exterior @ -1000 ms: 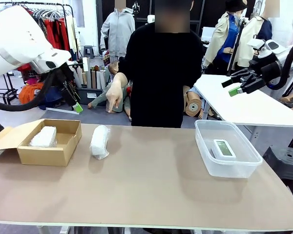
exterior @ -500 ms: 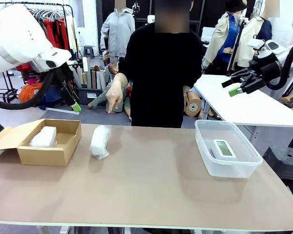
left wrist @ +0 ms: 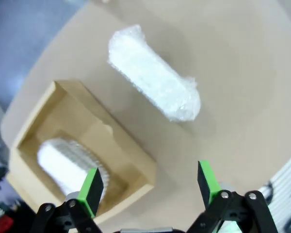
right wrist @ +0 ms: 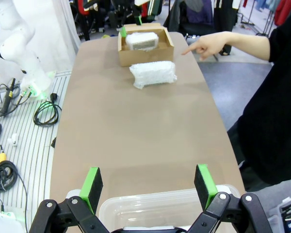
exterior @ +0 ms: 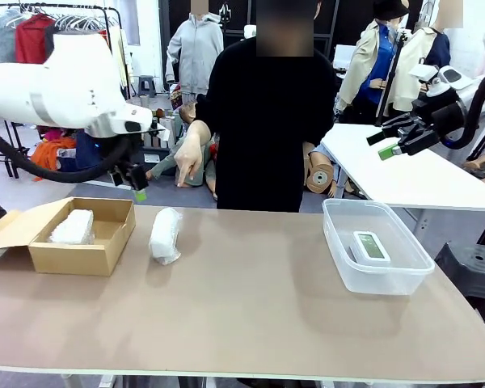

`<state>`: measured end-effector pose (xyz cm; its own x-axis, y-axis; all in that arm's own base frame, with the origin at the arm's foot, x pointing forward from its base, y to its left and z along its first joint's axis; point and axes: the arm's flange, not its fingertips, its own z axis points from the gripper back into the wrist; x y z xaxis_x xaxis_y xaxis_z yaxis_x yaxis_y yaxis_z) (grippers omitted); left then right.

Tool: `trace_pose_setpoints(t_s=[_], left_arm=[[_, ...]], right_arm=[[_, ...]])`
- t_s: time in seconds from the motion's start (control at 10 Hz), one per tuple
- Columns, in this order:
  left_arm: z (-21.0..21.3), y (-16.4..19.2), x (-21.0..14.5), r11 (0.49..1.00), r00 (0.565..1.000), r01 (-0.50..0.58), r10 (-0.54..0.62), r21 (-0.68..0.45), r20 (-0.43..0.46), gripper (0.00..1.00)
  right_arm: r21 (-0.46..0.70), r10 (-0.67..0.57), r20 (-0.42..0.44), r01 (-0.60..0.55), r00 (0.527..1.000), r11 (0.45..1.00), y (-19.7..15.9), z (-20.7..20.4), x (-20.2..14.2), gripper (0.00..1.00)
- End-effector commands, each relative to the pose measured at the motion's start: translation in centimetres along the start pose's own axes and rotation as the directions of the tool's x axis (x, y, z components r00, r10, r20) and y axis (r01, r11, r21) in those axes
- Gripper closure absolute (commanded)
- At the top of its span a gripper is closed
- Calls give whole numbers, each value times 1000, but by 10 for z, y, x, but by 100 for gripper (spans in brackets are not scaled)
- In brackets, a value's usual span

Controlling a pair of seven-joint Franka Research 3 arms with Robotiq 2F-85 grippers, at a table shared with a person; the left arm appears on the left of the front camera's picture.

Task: Separate and place wrapped and unwrapped clocks.
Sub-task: Pick up the Digital clock indicated by the person.

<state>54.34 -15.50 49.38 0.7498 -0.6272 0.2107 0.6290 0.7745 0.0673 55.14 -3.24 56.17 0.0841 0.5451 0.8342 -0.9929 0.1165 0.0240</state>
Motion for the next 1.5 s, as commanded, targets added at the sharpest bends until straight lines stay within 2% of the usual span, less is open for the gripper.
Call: trace_pose_setpoints(t_s=[0.0,0.2,0.5,0.7,1.1,1.4], left_arm=[[-21,-4,26,981,981,-192,192,-17,3,0],[-43,-5,39,942,942,-336,337,-16,12,0],[-62,0,49,912,911,-409,406,21,74,0],[-62,-1,47,922,920,-387,388,-25,50,0],[-62,-1,47,922,920,-387,388,-25,50,0],[-81,-4,61,897,899,-434,437,-78,17,0]], right_arm=[[-2,3,3,-3,1000,1000,0,1,2,0],[-2,3,3,-3,1000,1000,0,1,2,0],[-2,3,3,-3,1000,1000,0,1,2,0],[-2,3,3,-3,1000,1000,0,1,2,0],[-2,3,3,-3,1000,1000,0,1,2,0],[-2,3,3,-3,1000,1000,0,1,2,0]])
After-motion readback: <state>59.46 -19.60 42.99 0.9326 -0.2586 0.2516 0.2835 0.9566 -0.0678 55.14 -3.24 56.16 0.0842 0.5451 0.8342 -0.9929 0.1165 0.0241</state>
